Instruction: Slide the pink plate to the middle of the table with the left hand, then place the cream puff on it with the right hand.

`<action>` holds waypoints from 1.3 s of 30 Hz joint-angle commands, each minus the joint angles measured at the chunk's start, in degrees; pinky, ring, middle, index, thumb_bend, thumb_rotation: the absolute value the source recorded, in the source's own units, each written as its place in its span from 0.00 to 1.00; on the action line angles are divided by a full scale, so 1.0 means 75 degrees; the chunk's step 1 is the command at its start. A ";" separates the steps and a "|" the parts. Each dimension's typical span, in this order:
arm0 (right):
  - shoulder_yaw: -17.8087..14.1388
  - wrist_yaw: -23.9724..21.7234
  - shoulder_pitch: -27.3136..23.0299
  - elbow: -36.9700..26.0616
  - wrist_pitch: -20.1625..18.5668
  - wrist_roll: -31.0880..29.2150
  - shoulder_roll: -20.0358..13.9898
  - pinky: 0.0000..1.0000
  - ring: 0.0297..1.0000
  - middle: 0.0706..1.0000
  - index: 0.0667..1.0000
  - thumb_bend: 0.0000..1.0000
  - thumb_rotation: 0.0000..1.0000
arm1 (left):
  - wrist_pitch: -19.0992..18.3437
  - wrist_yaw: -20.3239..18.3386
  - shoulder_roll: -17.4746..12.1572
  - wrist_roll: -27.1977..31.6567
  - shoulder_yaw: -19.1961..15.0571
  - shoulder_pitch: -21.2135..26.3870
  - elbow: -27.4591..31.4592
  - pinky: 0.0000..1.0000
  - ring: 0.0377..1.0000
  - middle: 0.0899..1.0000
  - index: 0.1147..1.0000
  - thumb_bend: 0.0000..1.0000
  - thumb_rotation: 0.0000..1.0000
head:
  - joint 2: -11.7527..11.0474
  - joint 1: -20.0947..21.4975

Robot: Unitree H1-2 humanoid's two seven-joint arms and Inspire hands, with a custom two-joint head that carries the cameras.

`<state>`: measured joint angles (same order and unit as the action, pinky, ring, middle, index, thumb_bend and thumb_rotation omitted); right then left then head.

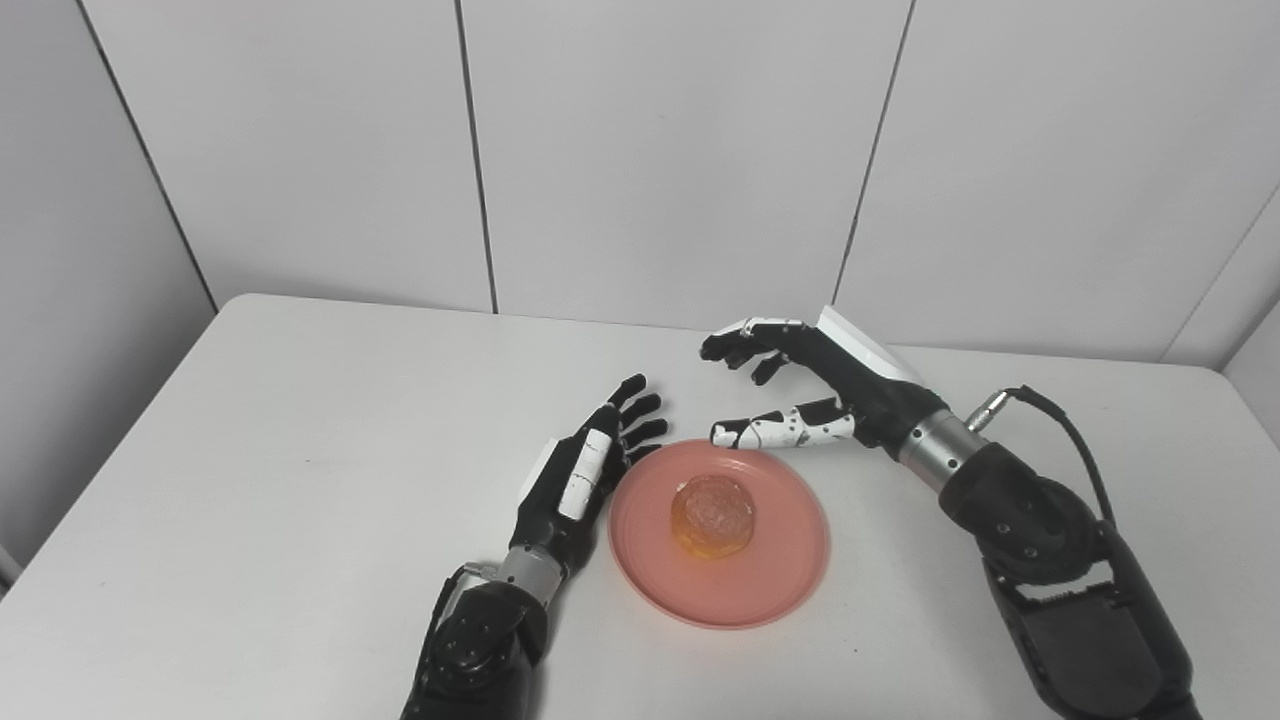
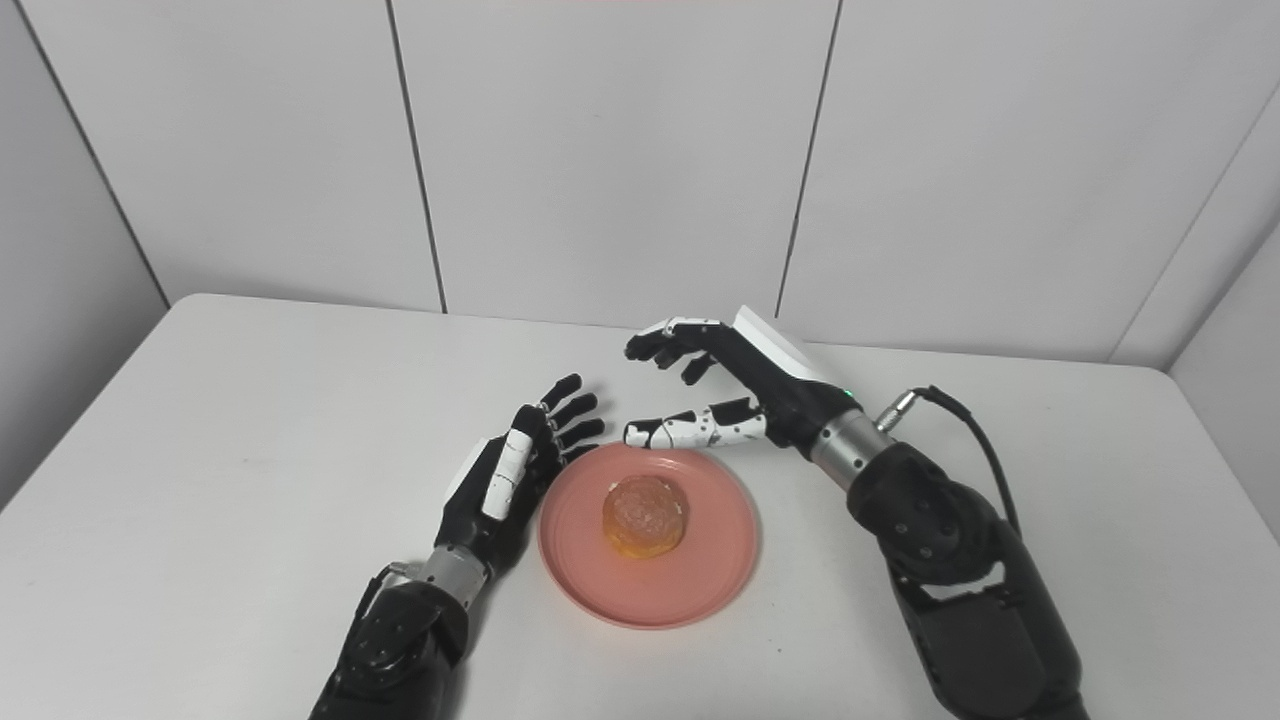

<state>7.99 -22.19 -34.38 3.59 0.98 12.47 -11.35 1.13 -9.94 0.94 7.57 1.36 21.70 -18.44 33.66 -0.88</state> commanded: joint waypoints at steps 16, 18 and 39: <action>-0.2094 0.2712 0.1069 0.1008 0.0776 -0.2466 0.1989 0.86 0.86 0.86 0.86 0.90 0.98 | 0.1676 0.1959 0.0237 -0.1521 -0.0117 -0.0052 -0.0351 1.00 1.00 1.00 0.99 0.91 0.97 | 0.0040 0.0311; -0.2185 0.3011 0.1181 0.1234 0.0933 -0.2459 0.2162 0.90 0.89 0.88 0.88 0.87 0.99 | 0.1726 0.2199 0.0226 -0.1730 -0.0129 -0.0047 -0.0359 1.00 1.00 1.00 1.00 0.91 0.99 | 0.0053 0.0400; -0.1753 0.3941 0.1869 0.2095 0.1345 -0.1692 0.2302 0.98 0.95 0.94 0.94 0.80 1.00 | 0.0889 0.2321 0.0201 -0.1837 -0.0086 -0.0205 0.0002 1.00 1.00 1.00 1.00 0.86 0.98 | 0.0084 0.0589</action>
<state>-5.56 7.19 -20.93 19.64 9.86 -0.64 6.02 7.62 7.82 2.59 -6.41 0.69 21.02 -18.58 34.37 3.60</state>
